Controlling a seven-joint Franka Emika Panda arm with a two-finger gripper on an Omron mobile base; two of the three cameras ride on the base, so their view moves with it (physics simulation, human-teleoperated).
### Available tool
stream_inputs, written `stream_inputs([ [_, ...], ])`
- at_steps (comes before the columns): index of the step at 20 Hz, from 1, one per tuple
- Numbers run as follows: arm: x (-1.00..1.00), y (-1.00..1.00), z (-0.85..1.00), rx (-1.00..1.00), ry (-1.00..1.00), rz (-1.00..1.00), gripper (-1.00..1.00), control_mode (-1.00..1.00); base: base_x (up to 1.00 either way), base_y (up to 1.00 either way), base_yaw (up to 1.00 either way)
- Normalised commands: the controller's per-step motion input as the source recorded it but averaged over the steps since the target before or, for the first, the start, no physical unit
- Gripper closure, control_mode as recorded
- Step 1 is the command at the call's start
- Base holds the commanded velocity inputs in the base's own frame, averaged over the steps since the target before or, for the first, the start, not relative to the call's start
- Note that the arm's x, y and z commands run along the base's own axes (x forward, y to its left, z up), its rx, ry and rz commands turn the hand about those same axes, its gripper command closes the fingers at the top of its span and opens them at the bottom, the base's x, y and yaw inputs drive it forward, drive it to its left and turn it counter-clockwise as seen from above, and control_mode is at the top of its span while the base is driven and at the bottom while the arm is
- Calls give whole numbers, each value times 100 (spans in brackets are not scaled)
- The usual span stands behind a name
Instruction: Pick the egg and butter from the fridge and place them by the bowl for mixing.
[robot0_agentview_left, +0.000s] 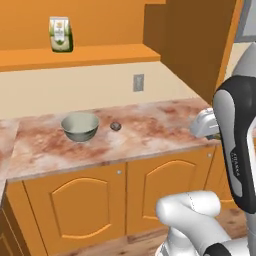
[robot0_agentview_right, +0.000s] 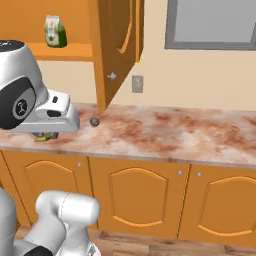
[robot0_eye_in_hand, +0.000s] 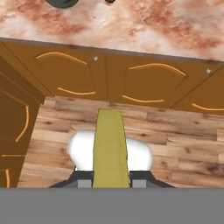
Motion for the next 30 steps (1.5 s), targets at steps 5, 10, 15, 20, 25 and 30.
stream_inputs([
  [5, 0, 0, 0, 0, 0, 0, 100, 100, 13, 94, -22],
  [10, 0, 0, 0, 0, 0, 0, 100, 100, 44, 79, -7],
  [15, 0, 0, 0, 0, 0, 0, 100, 100, 79, 26, 0],
  [20, 0, 0, 0, 0, 0, 0, 100, 100, 69, -1, 0],
  [25, 0, 0, 0, 0, 0, 0, 100, 100, 68, -12, 1],
  [30, 0, 0, 0, 0, 0, 0, 100, 100, 58, -1, 5],
])
